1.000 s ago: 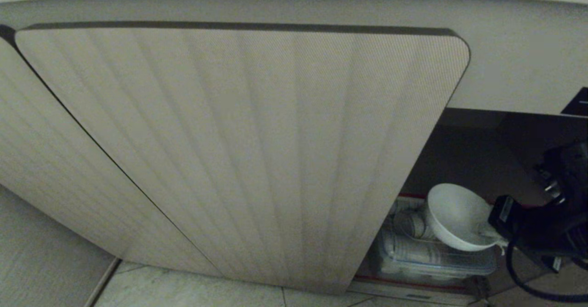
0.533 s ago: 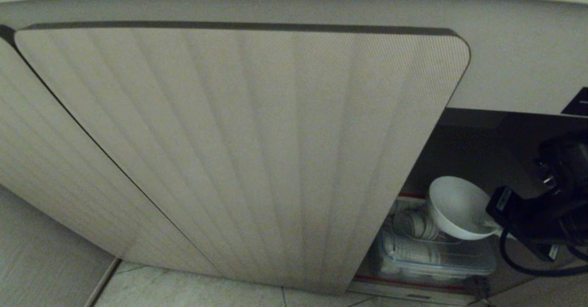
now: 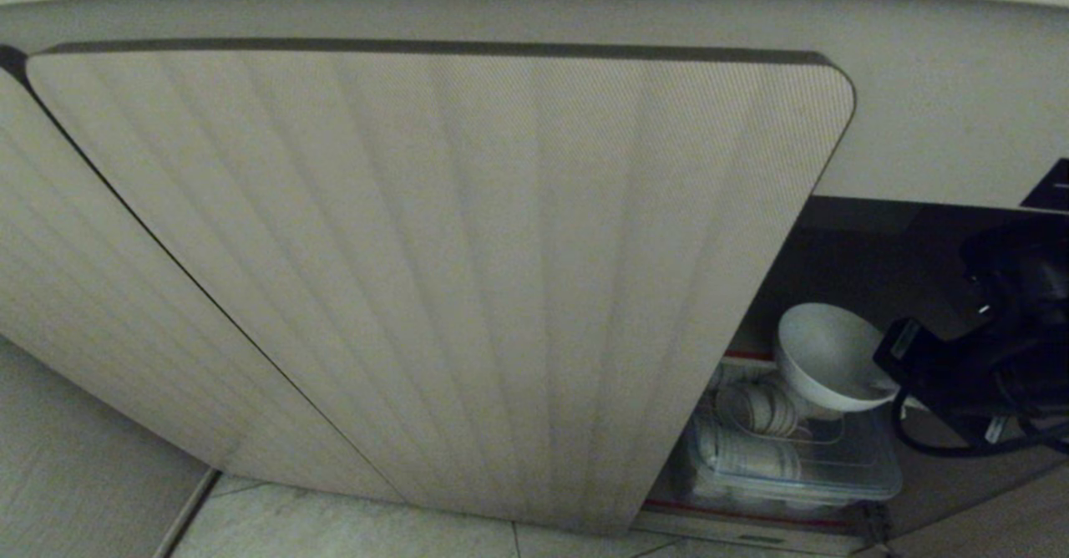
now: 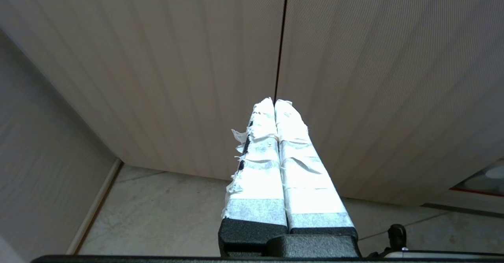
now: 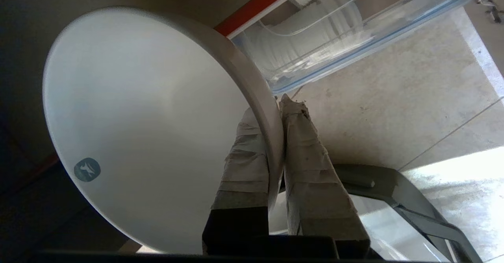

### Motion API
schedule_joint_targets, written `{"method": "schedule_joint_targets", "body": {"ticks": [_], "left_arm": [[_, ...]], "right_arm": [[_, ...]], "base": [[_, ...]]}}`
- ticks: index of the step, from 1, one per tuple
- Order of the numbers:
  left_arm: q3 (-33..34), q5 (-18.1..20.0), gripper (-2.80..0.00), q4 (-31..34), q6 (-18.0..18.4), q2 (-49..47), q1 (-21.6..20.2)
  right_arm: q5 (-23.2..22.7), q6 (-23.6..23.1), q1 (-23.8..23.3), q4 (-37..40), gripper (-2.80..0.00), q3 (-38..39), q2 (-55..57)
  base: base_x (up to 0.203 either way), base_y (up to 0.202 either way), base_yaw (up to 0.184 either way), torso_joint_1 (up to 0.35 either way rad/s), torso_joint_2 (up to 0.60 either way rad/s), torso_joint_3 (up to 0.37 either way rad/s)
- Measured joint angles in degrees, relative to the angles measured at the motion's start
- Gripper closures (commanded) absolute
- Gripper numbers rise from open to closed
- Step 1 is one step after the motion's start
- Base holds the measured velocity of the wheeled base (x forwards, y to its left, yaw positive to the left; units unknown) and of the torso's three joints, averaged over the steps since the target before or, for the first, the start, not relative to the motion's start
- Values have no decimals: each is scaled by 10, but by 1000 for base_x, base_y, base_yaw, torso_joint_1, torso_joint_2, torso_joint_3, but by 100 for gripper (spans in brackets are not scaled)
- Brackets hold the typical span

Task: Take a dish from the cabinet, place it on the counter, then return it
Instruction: Put it back into the cabinet

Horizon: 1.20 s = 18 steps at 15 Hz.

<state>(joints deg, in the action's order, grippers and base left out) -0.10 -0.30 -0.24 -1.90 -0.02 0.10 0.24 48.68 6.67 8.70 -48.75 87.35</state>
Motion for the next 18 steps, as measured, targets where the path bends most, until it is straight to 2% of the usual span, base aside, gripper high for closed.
{"method": "schedule_joint_targets", "body": {"ticks": [13, 18], "left_arm": [[0, 0, 0, 0, 0, 0, 0], [0, 0, 0, 0, 0, 0, 0]], "right_arm": [[42, 28, -3, -10, 0, -45, 59], [43, 66, -3, -5, 0, -73, 80]], "base": [[0, 0, 0, 0, 0, 0], [0, 0, 0, 0, 0, 0]]}}
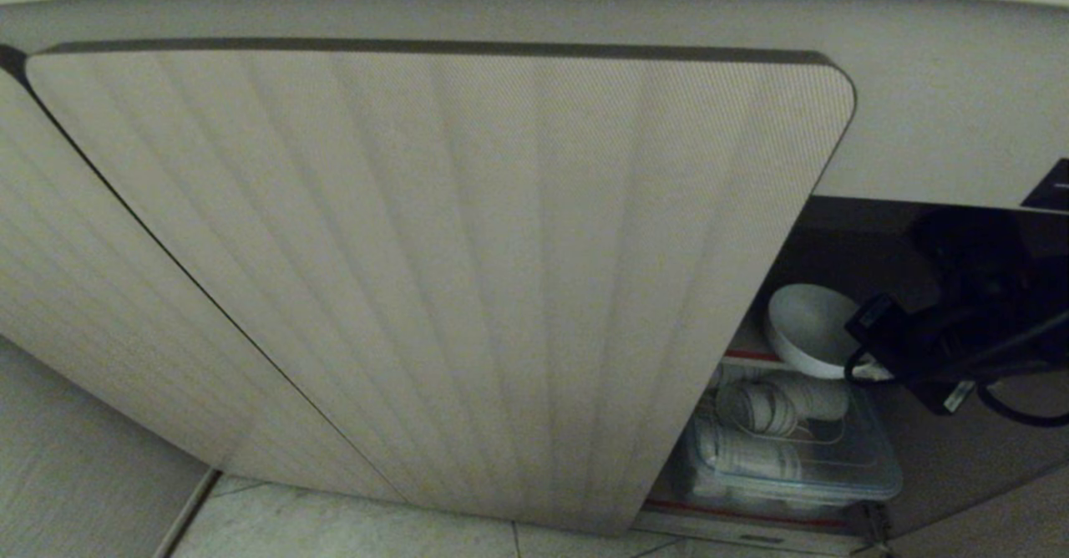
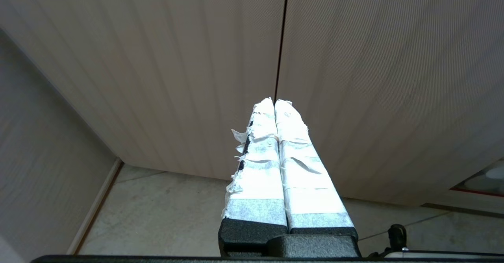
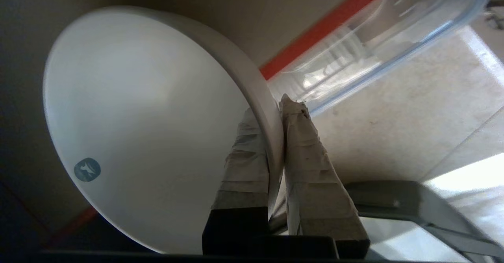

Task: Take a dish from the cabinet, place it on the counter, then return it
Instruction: Put it back into the cabinet

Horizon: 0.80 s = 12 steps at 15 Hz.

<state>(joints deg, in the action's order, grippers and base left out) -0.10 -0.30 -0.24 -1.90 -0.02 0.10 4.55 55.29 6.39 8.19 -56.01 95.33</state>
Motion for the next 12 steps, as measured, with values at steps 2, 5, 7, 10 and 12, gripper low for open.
{"method": "schedule_joint_targets", "body": {"ticks": [2, 5, 7, 10, 12], "left_arm": [[0, 0, 0, 0, 0, 0, 0], [0, 0, 0, 0, 0, 0, 0], [0, 0, 0, 0, 0, 0, 0], [0, 0, 0, 0, 0, 0, 0], [0, 0, 0, 0, 0, 0, 0]], "right_arm": [[5, 3, 0, 0, 0, -5, 7], [16, 7, 1, -4, 0, -7, 15], [28, 16, 1, -6, 0, -9, 21], [38, 27, 1, -14, 0, -11, 29], [46, 33, 1, -22, 0, -11, 34]], "base": [[0, 0, 0, 0, 0, 0], [0, 0, 0, 0, 0, 0], [0, 0, 0, 0, 0, 0], [0, 0, 0, 0, 0, 0], [0, 0, 0, 0, 0, 0]]}}
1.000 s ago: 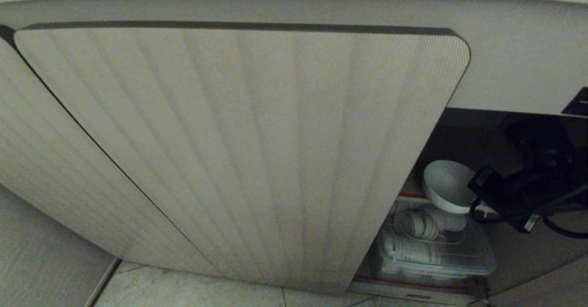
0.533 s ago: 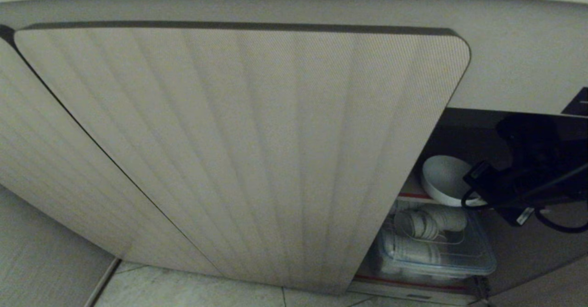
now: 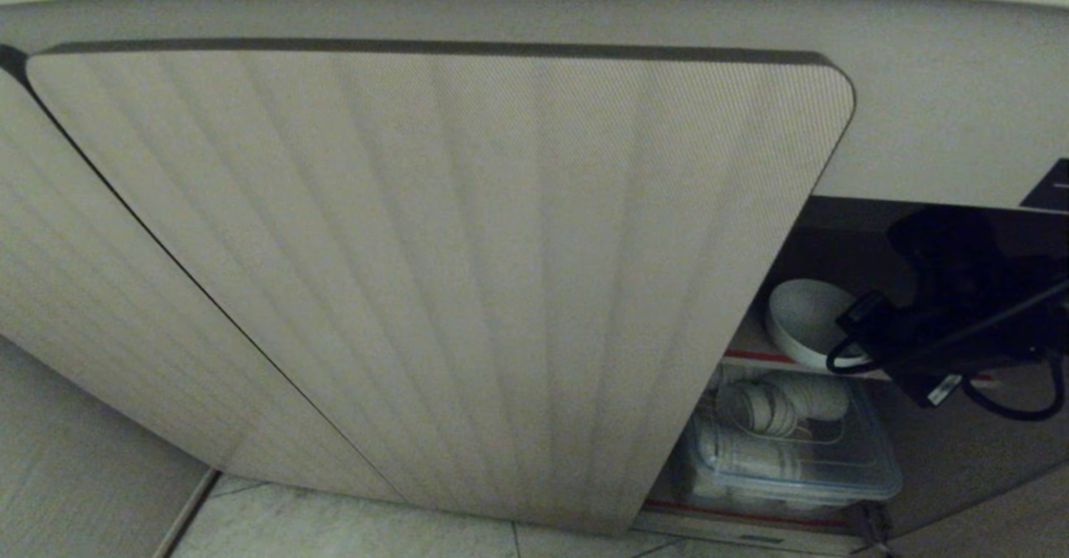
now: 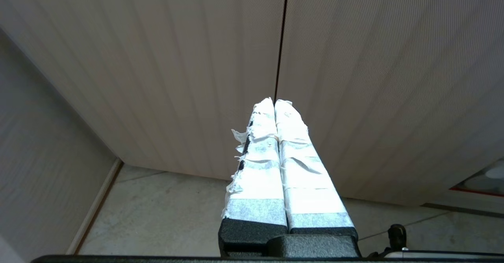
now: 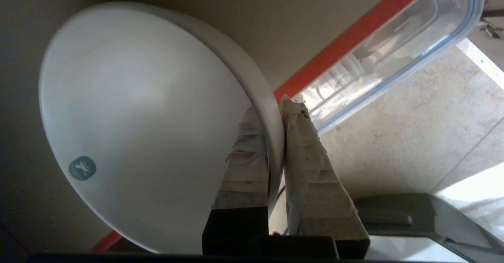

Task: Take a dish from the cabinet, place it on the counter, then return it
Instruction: Put it back into the cabinet

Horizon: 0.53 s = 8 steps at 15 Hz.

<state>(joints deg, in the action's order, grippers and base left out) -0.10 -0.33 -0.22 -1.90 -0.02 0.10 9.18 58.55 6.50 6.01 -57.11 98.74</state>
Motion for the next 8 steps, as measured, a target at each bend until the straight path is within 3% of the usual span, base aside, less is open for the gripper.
{"method": "schedule_joint_targets", "body": {"ticks": [8], "left_arm": [[0, 1, 0, 0, 0, 0, 0]], "right_arm": [[23, 20, 0, -2, 0, -20, 18]], "base": [[0, 0, 0, 0, 0, 0]]}}
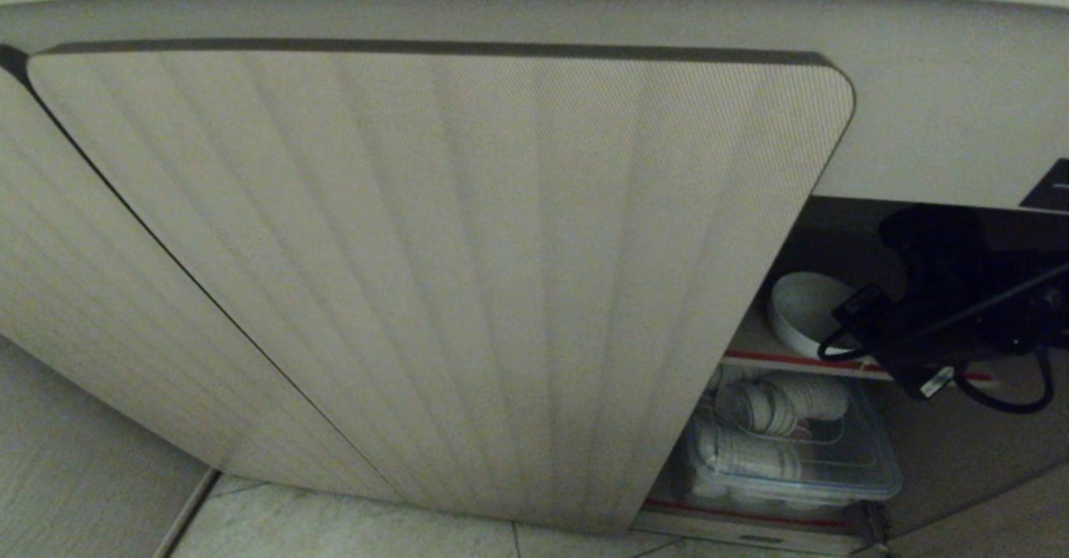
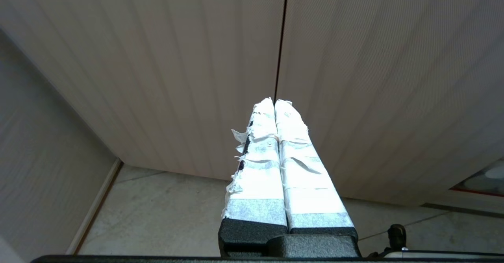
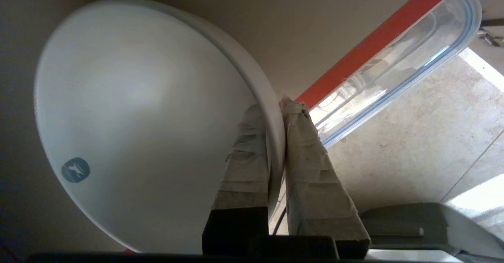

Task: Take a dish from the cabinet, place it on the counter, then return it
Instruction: Put it back into the cabinet

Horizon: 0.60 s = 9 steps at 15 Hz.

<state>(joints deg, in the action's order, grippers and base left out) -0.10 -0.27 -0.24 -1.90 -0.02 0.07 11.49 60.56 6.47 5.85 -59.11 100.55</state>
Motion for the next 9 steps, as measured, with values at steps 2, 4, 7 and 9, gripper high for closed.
{"method": "schedule_joint_targets", "body": {"ticks": [2, 4, 7, 9], "left_arm": [[0, 0, 0, 0, 0, 0, 0], [0, 0, 0, 0, 0, 0, 0], [0, -1, 0, 0, 0, 0, 0], [0, 0, 0, 0, 0, 0, 0]], "right_arm": [[3, 17, 0, 3, 0, -11, 5], [10, 21, 0, 3, 0, -16, 9], [13, 20, 1, 5, 0, -27, 13], [17, 19, 1, 6, 0, -36, 16]], "base": [[0, 0, 0, 0, 0, 0], [0, 0, 0, 0, 0, 0], [0, 0, 0, 0, 0, 0], [0, 0, 0, 0, 0, 0]]}}
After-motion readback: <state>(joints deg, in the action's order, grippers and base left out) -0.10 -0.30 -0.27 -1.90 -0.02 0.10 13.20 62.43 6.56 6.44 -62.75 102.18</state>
